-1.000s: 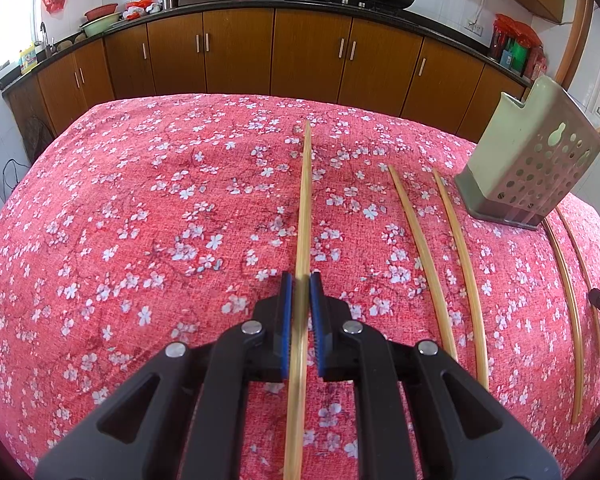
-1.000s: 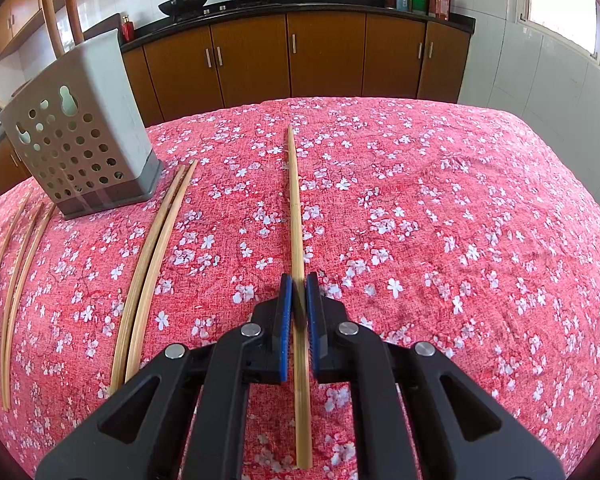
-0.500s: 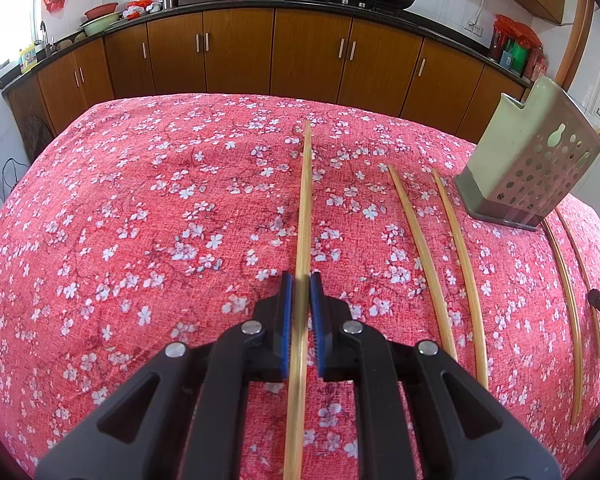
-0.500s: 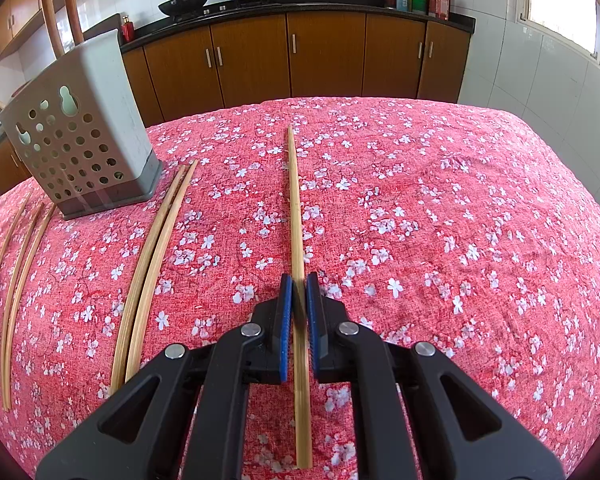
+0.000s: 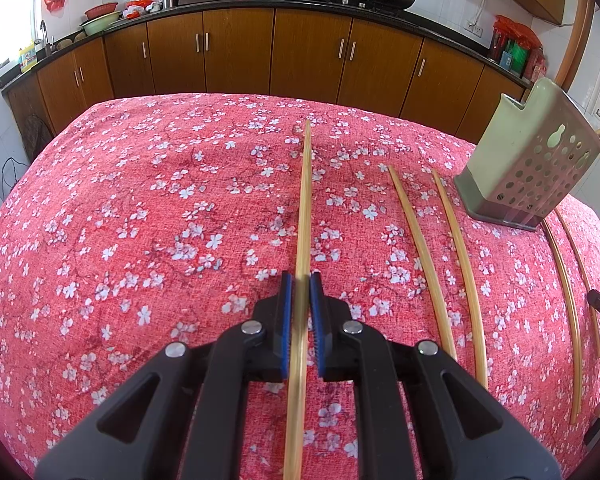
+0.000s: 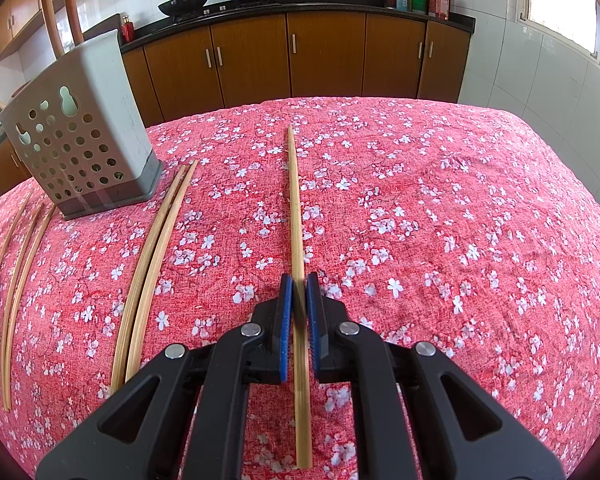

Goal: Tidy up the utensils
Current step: 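Close the left tool on a chopstick while the right tool grasps another chopstick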

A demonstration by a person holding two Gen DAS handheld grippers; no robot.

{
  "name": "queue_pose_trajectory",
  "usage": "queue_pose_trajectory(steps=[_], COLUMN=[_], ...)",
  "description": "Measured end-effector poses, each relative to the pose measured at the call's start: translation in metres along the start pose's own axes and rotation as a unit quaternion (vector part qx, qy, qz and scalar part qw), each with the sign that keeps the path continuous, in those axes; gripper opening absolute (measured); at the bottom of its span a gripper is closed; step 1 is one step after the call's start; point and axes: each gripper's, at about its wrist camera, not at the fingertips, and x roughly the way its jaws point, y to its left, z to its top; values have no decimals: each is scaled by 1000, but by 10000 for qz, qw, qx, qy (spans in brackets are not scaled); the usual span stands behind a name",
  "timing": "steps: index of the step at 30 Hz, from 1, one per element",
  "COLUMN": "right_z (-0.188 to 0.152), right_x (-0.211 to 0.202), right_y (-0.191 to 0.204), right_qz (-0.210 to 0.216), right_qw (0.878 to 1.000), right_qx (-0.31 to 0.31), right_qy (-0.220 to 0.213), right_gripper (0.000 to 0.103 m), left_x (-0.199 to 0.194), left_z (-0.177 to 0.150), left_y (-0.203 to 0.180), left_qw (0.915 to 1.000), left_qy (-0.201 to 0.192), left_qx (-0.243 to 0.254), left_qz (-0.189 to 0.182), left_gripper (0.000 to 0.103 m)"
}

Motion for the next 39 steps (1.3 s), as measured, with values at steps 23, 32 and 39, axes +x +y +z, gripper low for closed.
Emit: queue_pose_trajectory(steps=[23, 32, 39], right_z=[1, 1, 1], right_x=[0, 0, 0], right_y=[-1, -2, -2], right_qz=[4, 9, 1], right_qw=[10000, 10000, 10000], right_qx=[6, 21, 15], right_qy=[1, 24, 21], right_gripper=[9, 9, 9], left_x=[1, 1, 0], left_z=[2, 2, 3], left_y=[2, 2, 1], left_qw=[10000, 10000, 10000], left_qy=[11, 13, 12], left_qx=[5, 4, -8], left_qz=[-15, -19, -37], left_gripper=[13, 13, 13])
